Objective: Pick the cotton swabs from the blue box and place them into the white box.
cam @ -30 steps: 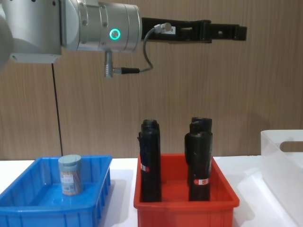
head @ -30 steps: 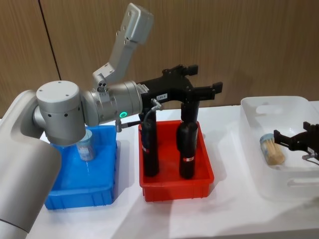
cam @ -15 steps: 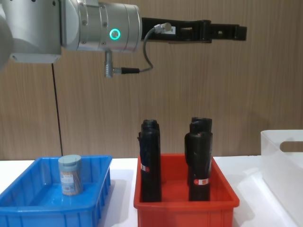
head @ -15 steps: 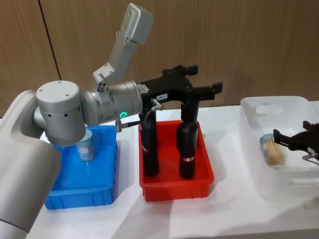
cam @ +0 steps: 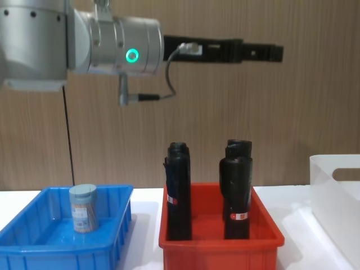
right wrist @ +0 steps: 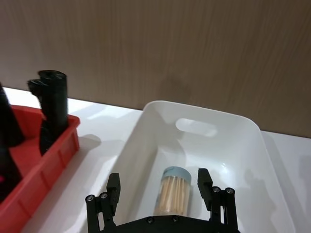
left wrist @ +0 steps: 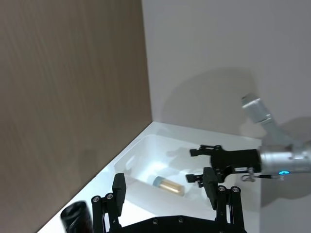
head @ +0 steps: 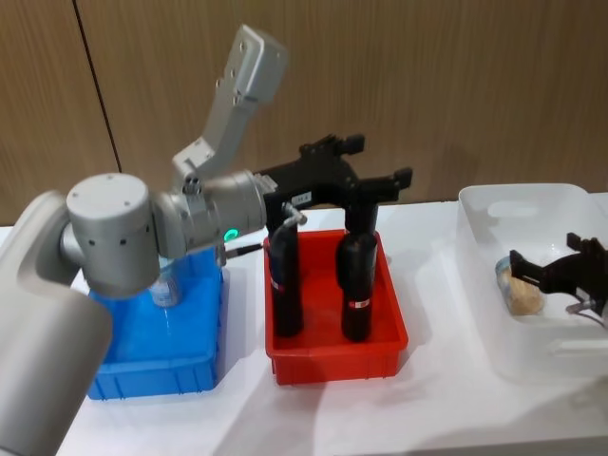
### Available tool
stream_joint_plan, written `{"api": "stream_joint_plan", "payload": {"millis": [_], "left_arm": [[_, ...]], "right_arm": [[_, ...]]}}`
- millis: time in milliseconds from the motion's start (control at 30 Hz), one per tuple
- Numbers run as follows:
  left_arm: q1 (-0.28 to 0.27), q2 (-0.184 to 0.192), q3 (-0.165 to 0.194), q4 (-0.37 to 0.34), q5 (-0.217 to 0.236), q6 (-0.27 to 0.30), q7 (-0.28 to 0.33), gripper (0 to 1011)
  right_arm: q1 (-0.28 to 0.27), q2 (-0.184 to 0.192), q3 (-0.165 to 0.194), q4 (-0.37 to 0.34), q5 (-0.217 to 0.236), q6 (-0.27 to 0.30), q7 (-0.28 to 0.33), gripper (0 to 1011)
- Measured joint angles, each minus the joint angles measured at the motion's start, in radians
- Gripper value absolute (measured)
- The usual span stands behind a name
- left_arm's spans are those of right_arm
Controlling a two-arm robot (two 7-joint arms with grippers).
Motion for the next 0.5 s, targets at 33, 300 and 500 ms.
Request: {"api": "stream_joint_plan", "payload": {"millis": [33,300,500], "left_arm": [[0.006,0.002,0.001,-0.004,0.002,-0.003,0.009,1004],[0.084,0.034,0.009,-0.061,0.027,-0.05,0.12,1004],[0.14,0.056,0.015,-0.101,0.044,-0.084,0.199,1004]], "right_arm": [[-0.007,0.0,-0.002,-0.009,0.001,-0.004,-0.003,1002],[-0.086,-0.006,-0.03,-0.107,0.018,-0.054,-0.036,1002],[-0.144,-0.01,-0.05,-0.18,0.031,-0.091,-0.061,1002]]}}
